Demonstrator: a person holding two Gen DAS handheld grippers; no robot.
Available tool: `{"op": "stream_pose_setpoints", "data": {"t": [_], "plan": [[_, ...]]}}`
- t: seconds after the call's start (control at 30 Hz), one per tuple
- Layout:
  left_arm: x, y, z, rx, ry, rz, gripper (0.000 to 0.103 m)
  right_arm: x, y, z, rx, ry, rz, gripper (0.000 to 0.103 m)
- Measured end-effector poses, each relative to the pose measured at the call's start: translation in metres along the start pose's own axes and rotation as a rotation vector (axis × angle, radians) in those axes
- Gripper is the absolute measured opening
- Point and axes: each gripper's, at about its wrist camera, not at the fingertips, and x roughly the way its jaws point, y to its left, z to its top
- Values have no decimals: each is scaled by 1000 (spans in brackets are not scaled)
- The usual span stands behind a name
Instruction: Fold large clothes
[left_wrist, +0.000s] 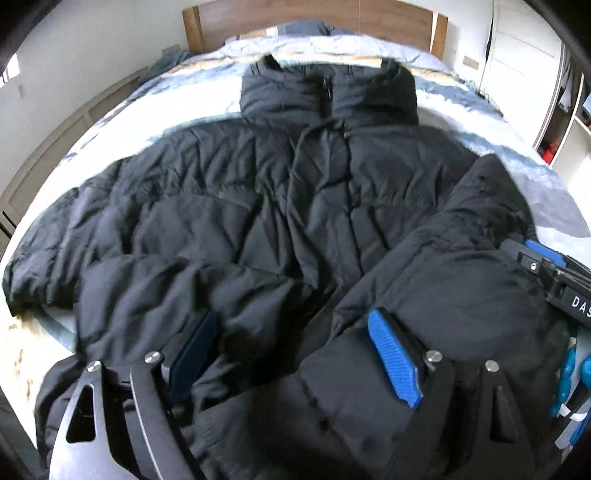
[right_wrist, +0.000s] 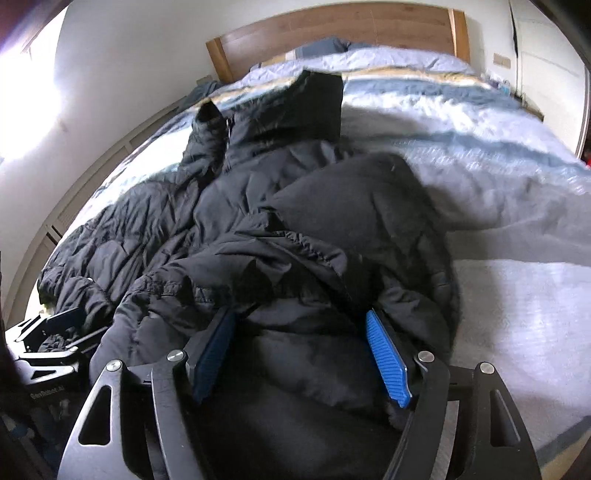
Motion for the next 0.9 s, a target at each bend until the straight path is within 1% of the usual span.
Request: {"op": "stream_pose_setpoints", "data": {"t": [0.07,0.17,0.27,0.33,0.37,0.47,0.6,0.67,0.77,0.9], "plan": [[-15,6,-6,-1,-20,-6,84,-16,3,-1,-7,-31,7,72],[-26,13,-20,2,-16,-8,84,-45,10,-12,6,-71,42,72],[-21,16,-34,18,27,9,84,-58,21,-34,11,-69,52,73],[-18,20,-39,15,61,7,84,-55,28,-47,15,-37,43,74],[-20,23,-41,8,63,3,84,-53,29,-51,19,-25,35,74],[-41,31,-43,-1,32,-4,84,-54,33,-58,41,0,2,74],[-74,51,-46,-16,-34,-2,84,-79,45,-61,43,-24,-13,74],[-95,64,-51,-21,-84,24,84,-92,55,-66,34,-34,-9,74],[-120,80,-59,-5,-121,38,84,-113,73,-76,22,-52,-4,74],[-147,103,-75,-13,-129,3,84,-141,95,-94,30,-78,0,74]]}}
